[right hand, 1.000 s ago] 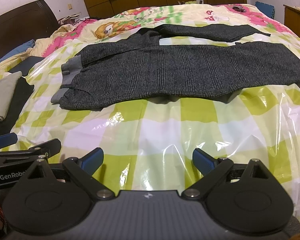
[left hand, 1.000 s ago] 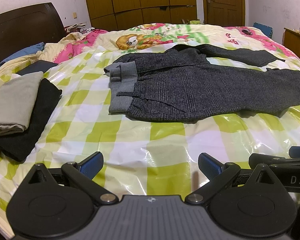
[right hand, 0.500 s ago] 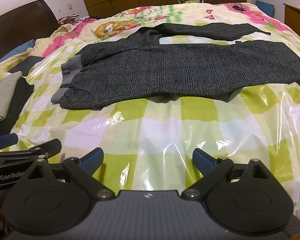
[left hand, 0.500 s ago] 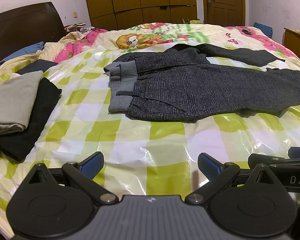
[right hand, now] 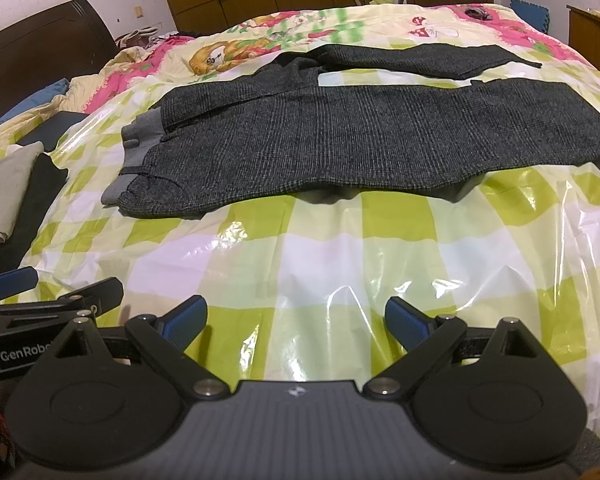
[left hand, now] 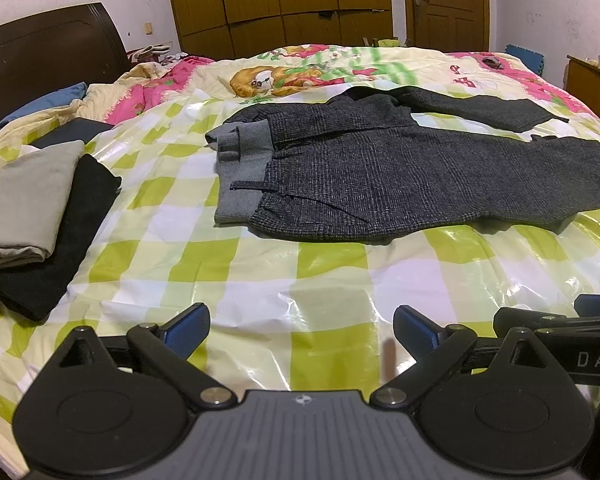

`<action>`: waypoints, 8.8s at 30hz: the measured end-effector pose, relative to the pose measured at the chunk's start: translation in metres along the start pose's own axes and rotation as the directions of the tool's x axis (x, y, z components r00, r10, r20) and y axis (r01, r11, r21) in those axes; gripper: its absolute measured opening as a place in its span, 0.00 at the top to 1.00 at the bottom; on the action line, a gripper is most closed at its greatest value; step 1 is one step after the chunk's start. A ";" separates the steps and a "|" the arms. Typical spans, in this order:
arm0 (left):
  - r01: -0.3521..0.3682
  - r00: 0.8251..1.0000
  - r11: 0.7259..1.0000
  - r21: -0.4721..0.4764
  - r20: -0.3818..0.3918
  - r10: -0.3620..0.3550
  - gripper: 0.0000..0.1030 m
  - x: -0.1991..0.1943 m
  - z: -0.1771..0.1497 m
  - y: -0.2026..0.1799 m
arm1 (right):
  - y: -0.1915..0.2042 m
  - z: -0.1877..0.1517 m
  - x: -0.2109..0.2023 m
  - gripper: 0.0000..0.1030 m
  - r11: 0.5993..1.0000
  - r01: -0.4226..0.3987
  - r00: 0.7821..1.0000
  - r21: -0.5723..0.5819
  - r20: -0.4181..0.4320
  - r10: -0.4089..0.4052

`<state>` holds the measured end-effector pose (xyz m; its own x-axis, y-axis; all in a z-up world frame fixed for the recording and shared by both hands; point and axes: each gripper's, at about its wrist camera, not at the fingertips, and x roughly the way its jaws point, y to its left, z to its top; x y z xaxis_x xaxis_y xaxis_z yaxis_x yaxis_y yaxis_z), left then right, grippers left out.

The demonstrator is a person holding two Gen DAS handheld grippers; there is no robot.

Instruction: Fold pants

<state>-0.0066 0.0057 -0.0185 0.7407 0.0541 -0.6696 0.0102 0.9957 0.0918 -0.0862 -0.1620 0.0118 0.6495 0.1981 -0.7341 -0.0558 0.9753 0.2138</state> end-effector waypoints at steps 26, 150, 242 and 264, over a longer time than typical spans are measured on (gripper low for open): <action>0.016 0.991 0.993 0.117 0.133 -0.032 0.00 0.008 0.036 0.009 | 0.009 0.041 0.007 0.07 0.996 0.017 0.996 -0.086 0.085 -0.010; 0.586 0.810 0.759 0.284 -0.245 -0.533 0.38 0.082 0.072 -0.153 | -0.163 0.096 0.026 0.38 0.814 -0.548 0.810 0.193 0.364 0.459; 0.656 0.754 0.684 0.319 -0.268 -0.599 0.36 0.074 0.074 -0.183 | -0.376 0.070 -0.018 0.88 0.694 -0.101 0.907 0.713 0.353 -0.231; 0.663 0.748 0.672 0.328 -0.278 -0.602 0.35 0.067 0.070 -0.193 | -0.409 0.124 -0.002 0.66 0.688 0.146 0.795 0.711 0.329 -0.509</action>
<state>0.0876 -0.1882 -0.0297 0.3611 -0.5384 -0.7614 0.7188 0.6808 -0.1406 0.0295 -0.5736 0.0058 0.7946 -0.3710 -0.4806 0.5954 0.6306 0.4978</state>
